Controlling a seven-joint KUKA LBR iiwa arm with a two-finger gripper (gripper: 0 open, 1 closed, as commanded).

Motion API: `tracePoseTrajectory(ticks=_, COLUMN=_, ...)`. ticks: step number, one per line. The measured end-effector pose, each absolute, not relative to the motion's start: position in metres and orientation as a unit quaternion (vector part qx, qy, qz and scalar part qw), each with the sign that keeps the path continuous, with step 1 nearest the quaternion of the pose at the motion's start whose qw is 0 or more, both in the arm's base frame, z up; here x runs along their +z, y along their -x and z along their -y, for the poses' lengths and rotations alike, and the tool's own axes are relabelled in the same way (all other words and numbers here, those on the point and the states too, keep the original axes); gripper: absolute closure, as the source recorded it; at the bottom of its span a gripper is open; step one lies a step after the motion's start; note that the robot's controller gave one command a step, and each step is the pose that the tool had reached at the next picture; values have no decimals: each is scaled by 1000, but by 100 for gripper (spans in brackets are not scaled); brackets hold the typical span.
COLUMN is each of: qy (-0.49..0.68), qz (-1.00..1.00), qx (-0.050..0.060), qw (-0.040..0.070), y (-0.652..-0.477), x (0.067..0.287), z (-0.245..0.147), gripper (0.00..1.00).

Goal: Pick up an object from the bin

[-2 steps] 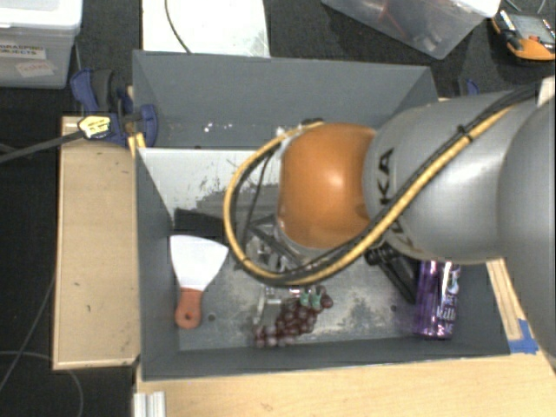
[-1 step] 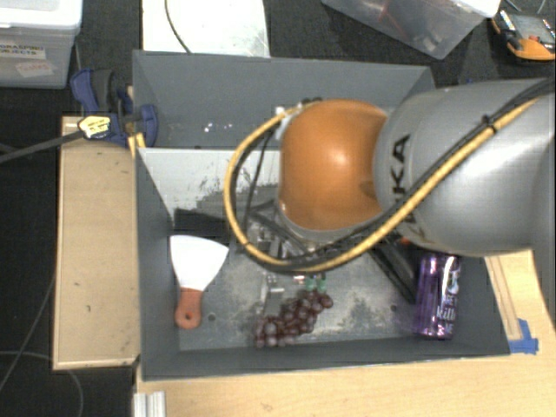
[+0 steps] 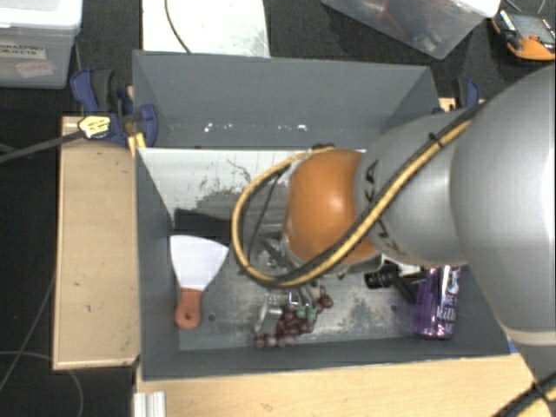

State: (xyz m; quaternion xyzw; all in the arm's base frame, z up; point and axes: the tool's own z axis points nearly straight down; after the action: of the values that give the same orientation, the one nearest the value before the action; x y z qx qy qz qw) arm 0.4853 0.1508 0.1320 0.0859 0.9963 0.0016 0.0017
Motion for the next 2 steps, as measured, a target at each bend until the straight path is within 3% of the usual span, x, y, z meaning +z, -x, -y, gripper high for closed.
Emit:
tracePoseTrajectory(ticks=1, qy=7, qz=-1000, qx=1, qw=0, y=-500, x=235, z=-151, gripper=0)
tracePoseTrajectory(ticks=2, qy=-67, qz=-998, qx=0, qw=-1, y=-520, x=192, z=-124, gripper=0)
